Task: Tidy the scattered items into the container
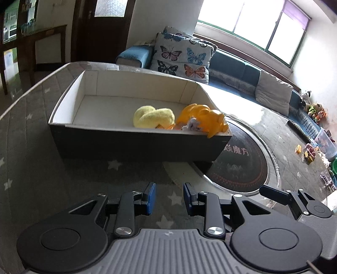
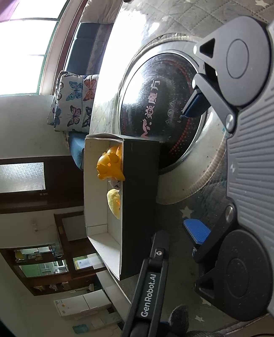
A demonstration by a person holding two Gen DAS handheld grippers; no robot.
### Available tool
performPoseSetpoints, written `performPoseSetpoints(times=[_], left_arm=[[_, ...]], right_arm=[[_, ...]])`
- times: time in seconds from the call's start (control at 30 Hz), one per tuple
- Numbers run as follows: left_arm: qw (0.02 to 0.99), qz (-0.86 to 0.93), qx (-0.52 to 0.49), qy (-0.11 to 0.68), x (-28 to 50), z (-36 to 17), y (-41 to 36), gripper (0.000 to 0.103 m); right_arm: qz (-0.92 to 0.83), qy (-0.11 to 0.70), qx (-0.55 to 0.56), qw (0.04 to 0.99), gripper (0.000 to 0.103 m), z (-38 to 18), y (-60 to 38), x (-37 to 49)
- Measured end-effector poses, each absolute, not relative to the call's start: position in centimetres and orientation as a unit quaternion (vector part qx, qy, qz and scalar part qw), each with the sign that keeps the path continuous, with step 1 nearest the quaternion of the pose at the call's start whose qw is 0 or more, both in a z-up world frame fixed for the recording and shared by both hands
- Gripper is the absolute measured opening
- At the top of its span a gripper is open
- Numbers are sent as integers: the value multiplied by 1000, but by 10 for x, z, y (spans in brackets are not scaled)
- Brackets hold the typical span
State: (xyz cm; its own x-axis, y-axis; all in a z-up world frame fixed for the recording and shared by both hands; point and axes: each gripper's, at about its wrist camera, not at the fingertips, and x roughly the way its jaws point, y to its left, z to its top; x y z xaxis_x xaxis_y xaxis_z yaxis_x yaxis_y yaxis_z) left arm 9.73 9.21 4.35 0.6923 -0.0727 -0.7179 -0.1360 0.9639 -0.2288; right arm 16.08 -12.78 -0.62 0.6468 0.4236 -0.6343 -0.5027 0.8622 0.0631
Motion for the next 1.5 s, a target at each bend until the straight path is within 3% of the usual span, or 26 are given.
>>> performPoseSetpoints(times=[1.5], left_arm=[[918, 60, -80, 383, 81, 39, 86, 31]], right_arm=[[262, 345, -45, 900, 103, -11, -113, 152]])
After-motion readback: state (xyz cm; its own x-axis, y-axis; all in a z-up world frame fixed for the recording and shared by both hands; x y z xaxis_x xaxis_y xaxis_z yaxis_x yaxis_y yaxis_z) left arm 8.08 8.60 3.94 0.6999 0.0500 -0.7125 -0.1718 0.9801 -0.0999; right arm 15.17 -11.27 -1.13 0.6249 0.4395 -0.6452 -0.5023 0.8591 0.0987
